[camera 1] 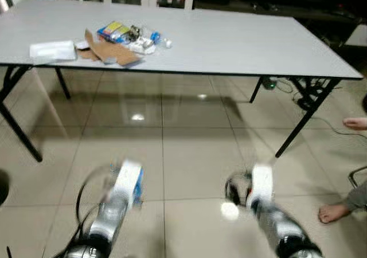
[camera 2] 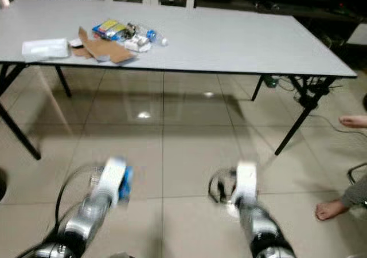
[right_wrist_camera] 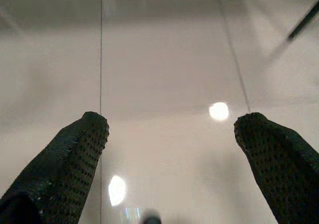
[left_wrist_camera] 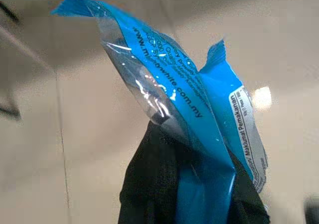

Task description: Picking trash to rubbish bin

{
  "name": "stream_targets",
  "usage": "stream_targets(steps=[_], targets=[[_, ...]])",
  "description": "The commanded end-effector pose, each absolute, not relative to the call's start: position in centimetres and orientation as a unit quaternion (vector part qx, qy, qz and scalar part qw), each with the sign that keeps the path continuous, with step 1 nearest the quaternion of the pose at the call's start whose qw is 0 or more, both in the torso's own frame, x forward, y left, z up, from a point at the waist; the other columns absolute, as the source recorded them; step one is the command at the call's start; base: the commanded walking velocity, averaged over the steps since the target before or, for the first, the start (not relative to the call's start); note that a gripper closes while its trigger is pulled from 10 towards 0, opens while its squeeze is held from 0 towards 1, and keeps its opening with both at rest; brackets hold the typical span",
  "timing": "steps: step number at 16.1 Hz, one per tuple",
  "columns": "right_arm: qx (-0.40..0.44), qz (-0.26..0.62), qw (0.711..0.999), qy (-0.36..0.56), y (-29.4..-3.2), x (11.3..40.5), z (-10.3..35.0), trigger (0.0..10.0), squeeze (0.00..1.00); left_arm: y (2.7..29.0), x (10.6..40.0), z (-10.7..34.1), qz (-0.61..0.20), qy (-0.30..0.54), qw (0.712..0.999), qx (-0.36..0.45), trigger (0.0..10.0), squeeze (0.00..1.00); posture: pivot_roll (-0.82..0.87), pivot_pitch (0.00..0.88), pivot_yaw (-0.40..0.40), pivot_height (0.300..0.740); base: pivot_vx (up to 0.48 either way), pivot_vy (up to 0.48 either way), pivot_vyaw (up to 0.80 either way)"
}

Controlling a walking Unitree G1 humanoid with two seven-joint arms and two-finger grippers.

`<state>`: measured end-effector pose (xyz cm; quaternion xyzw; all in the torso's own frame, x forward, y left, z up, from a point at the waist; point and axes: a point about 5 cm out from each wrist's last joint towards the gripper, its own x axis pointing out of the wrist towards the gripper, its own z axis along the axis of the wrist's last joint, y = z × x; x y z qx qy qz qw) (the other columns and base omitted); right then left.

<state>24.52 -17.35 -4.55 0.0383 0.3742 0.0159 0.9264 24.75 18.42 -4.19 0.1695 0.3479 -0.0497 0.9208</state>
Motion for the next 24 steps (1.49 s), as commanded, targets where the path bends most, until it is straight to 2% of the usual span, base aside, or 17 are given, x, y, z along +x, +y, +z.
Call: stream_targets(steps=[1, 6, 9, 18, 24], targets=[[0.031, 0.014, 0.911, 0.411, -17.7, 22.8, -5.9, 10.0, 0.0, 18.5, 23.4, -5.3, -0.057, 0.38, 0.907, 0.172, 10.0, 0.0, -0.06, 0.023, -0.095, 0.74, 0.0, 0.0, 0.0], [0.025, 0.013, 0.883, 0.468, -17.6, 19.6, -7.9, 10.0, 0.0, 19.6, 20.4, -7.2, -0.034, 0.442, 0.883, 0.156, 10.0, 0.0, -0.05, 0.048, -0.098, 0.74, 0.0, 0.0, 0.0], [0.018, 0.005, 0.878, 0.477, -17.9, 18.9, -8.2, 10.0, 0.0, 19.7, 19.3, -7.8, -0.032, 0.46, 0.874, 0.155, 10.0, 0.0, -0.05, 0.053, -0.097, 0.74, 0.0, 0.0, 0.18], [-0.012, 0.01, 0.871, 0.492, -17.8, 18.3, -8.6, 10.0, 0.0, 19.4, 18.1, -8.4, -0.015, 0.478, 0.867, 0.143, 10.0, 0.0, -0.05, 0.059, -0.101, 0.74, 0.0, 0.0, 0.79], [-0.015, 0.009, 0.87, 0.493, -17.6, 18.3, -8.6, 10.0, 0.0, 19.5, 17.7, -8.6, -0.017, 0.486, 0.861, 0.152, 10.0, 0.0, -0.05, 0.055, -0.102, 0.74, 0.0, 0.425, 0.8]])
